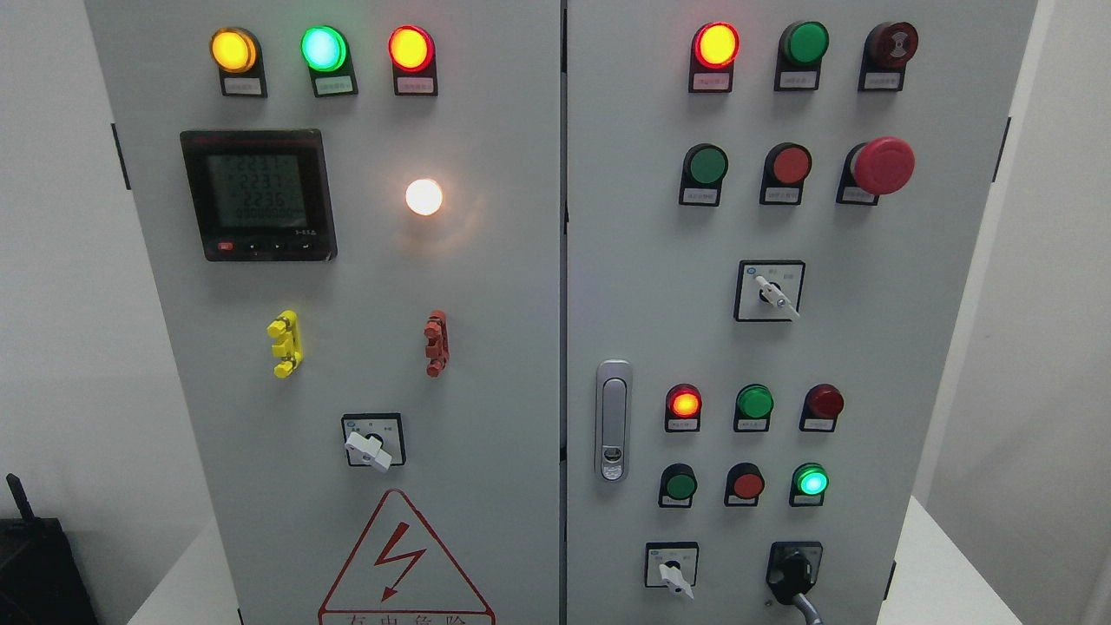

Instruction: Trip black knob to open circuit

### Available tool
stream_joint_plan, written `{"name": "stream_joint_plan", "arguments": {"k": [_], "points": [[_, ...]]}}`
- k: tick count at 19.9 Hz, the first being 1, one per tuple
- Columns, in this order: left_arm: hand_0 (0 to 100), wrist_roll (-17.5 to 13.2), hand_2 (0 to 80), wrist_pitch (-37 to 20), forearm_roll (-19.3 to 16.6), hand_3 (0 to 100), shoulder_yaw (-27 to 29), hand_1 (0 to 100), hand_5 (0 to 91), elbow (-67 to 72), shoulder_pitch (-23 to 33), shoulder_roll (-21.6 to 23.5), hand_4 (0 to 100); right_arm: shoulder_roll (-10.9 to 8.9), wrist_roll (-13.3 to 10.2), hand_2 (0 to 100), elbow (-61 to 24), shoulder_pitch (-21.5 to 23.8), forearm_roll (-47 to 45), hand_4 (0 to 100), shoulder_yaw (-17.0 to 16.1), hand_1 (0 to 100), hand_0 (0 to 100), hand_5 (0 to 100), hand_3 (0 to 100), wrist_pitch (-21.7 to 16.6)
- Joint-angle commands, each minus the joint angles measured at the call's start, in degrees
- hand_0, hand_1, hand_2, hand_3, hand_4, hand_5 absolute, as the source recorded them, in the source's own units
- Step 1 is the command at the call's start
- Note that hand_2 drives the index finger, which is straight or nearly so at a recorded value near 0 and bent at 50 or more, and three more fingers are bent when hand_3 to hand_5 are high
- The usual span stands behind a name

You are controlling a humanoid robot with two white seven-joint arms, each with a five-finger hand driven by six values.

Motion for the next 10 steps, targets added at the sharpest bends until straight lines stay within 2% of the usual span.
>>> {"name": "stream_joint_plan", "arguments": {"k": [1,10], "points": [[12,0.0,0.0,0.0,0.0,0,0.0,39,0.0,-0.9,0.0,0.0,0,1.41,0.1,0,-0.6,0.1,0.0,100,0.1,0,0,100,100,-0.4],[12,0.0,0.0,0.0,0.0,0,0.0,39,0.0,-0.9,0.0,0.0,0,1.41,0.1,0,-0.6,0.2,0.0,100,0.1,0,0,100,100,-0.5]]}}
